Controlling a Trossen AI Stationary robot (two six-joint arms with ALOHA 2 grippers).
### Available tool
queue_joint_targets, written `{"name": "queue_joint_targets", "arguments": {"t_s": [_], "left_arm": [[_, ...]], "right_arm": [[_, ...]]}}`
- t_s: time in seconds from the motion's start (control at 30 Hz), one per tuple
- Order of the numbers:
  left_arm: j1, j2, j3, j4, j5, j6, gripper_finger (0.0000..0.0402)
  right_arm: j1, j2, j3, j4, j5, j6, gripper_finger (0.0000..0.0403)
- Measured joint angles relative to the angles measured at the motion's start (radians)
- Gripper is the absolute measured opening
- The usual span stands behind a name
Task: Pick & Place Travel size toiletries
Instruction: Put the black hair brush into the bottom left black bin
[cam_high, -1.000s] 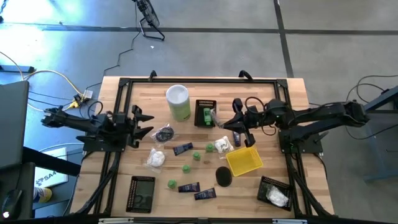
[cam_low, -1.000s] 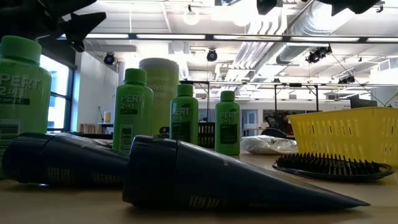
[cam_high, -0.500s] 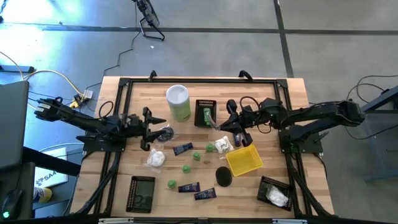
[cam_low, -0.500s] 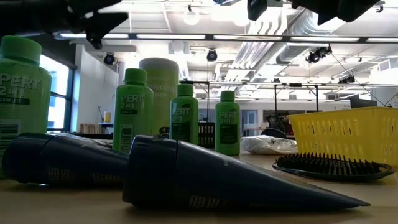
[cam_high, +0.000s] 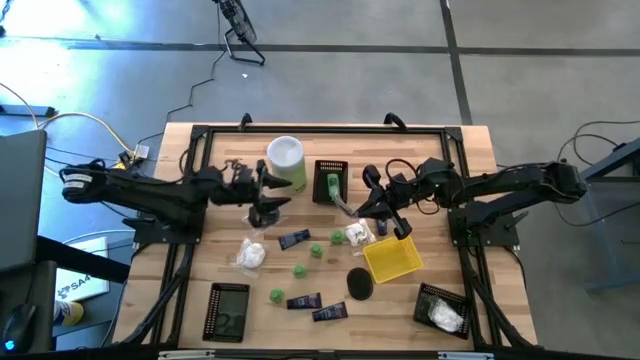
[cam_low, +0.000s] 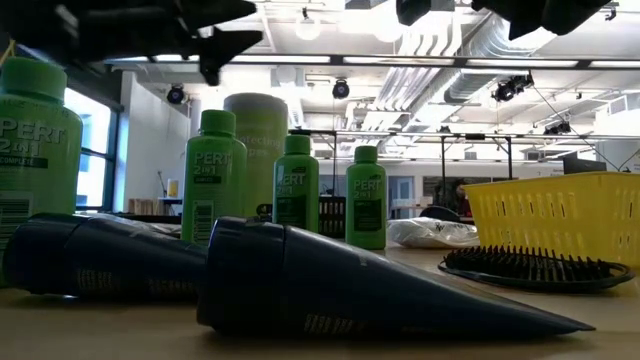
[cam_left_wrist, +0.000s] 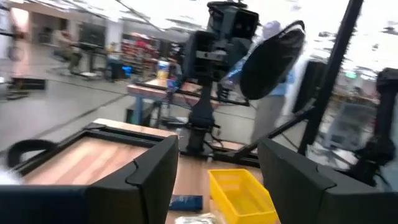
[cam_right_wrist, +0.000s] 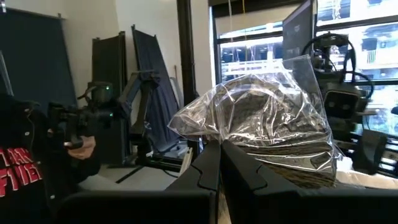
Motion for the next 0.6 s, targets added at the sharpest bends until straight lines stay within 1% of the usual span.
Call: {"name": "queue_joint_targets", "arguments": {"t_s": [0.07, 0.13, 0.33, 0.47, 0.6], "left_arm": [[0.029, 0.048, 0.037, 0.01, 0.085, 0.002, 0.0218], [0.046, 0.102, 0.08, 0.03, 0.147, 0.007, 0.0218], [0.065, 0.247, 0.202, 0.059, 0.215, 0.052, 0.0218], [0.078, 0.328, 0.282, 0.059, 0.325, 0.046, 0.0218], [0.09, 0.392, 0.344, 0.057, 0.348, 0.021, 0.0218]], "right_arm": [[0.0, 0.0, 0.0, 0.0, 0.0, 0.0, 0.0003], [0.0, 0.0, 0.0, 0.0, 0.0, -0.002, 0.0003], [0.0, 0.0, 0.0, 0.0, -0.023, -0.008, 0.0003], [0.001, 0.0, 0.0, 0.0, -0.032, -0.008, 0.0003], [0.002, 0.0, 0.0, 0.001, -0.053, -0.005, 0.0003]]}}
